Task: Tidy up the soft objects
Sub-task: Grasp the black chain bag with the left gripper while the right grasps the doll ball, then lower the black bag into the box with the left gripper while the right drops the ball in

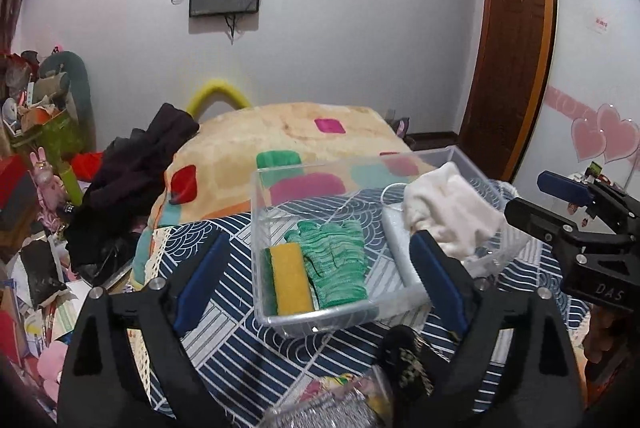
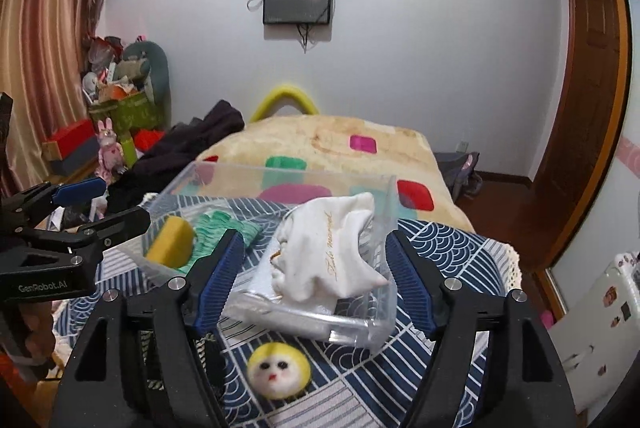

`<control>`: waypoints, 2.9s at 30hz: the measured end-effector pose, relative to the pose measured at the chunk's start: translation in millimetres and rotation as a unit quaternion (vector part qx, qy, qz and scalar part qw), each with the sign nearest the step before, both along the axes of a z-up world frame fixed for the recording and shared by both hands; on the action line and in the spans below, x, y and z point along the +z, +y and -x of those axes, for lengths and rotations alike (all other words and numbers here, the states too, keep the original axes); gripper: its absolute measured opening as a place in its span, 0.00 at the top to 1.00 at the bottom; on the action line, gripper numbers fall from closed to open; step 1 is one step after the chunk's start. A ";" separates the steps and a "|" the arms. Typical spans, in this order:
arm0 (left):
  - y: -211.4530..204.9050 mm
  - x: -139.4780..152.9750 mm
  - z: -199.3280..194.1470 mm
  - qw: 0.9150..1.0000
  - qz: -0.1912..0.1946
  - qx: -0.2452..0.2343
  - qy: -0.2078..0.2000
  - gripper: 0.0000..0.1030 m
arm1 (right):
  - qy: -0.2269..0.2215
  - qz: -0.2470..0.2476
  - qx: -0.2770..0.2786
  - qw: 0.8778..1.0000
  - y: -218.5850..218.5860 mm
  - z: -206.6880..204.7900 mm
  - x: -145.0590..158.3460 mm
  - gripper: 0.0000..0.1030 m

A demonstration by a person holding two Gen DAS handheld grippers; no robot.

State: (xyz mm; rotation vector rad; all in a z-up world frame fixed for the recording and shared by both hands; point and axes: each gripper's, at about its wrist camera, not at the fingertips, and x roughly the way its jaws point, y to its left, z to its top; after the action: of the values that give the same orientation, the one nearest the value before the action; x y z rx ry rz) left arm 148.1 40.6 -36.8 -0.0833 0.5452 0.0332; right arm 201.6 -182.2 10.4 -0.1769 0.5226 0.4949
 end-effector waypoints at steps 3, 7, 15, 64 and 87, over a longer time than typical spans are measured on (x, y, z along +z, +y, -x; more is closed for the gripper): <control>-3.4 0.4 13.8 1.000 0.006 0.000 -0.004 0.05 | -0.008 -0.006 0.002 1.000 -5.6 11.1 3.4 0.28; -12.6 -11.3 25.9 1.000 0.011 -0.007 0.010 0.05 | -0.008 -0.008 0.003 1.000 -10.5 22.0 0.0 0.27; -34.3 -47.3 34.3 0.997 0.034 -0.032 0.057 0.22 | 0.040 0.003 0.004 0.999 -15.9 29.0 -40.7 0.27; -4.7 34.5 56.2 0.995 0.061 -0.046 -0.069 0.90 | 0.024 -0.030 0.032 0.999 -17.1 39.3 -20.4 0.60; 6.1 12.0 -49.1 0.999 0.033 -0.012 -0.031 0.90 | 0.036 -0.017 0.049 0.998 33.7 -8.0 -28.9 0.60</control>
State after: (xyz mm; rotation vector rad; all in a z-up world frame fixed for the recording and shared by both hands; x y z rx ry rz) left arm 197.2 46.7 -24.7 -0.1426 0.4843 -0.0107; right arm 209.6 -148.5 -18.6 -0.1534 0.5768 0.6070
